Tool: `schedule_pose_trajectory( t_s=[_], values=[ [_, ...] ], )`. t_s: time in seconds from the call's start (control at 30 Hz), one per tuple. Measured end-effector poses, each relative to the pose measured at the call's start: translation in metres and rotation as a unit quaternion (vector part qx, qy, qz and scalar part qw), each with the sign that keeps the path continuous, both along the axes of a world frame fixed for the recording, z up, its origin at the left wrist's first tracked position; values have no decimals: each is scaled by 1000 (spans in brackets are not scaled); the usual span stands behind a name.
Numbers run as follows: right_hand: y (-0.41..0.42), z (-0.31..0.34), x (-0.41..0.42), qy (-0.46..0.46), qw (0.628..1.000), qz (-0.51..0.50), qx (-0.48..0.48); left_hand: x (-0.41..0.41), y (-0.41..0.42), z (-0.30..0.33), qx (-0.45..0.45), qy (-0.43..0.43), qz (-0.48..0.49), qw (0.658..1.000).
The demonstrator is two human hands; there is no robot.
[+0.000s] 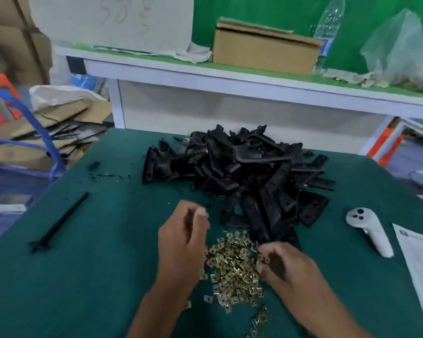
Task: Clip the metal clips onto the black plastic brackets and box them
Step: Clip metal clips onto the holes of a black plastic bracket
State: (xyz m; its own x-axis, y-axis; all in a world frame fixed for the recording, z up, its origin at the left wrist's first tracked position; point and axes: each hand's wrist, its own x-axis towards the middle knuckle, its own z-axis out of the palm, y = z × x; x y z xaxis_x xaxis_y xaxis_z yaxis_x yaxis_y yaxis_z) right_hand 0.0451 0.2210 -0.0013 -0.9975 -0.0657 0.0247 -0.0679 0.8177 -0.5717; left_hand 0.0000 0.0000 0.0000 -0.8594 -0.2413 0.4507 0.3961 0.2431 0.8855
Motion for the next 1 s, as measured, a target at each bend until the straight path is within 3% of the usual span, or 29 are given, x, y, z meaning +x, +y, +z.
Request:
schedule_pose_trajectory(
  t_s=[0.13, 0.27, 0.4, 0.63, 0.73, 0.8, 0.9, 0.97, 1.0],
  values=[
    [-1, -11, -39, 54, 994, -27, 96, -65, 24, -15, -281, -115, -12, 953],
    [-2, -22, -53, 50, 996, 20, 65, -78, 35, -37, -414, -123, 8, 902],
    [-12, -34, -50, 51, 984, 119, 118, -79, 33, -35, -302, -107, 18, 947],
    [-7, -31, -52, 94, 989, 95, 57, -54, -9, -17, -181, -43, 36, 982],
    [-2, -20, -59, 92, 992, 78, -38, -50, -29, -19, 20, -25, 58, 998],
    [0, -15, -63, 78, 990, 104, -48, -55, -39, -18, 211, -37, 13, 977],
    [-2, -21, -60, 37, 987, 157, -18, -62, -51, -11, 446, -79, -94, 887],
    [-5, -24, -56, 62, 988, 132, -56, -61, -52, -6, 499, -144, -136, 844],
    [-7, -22, -55, 79, 986, 103, -102, -58, -49, -6, 477, -185, -160, 845]
  ],
)
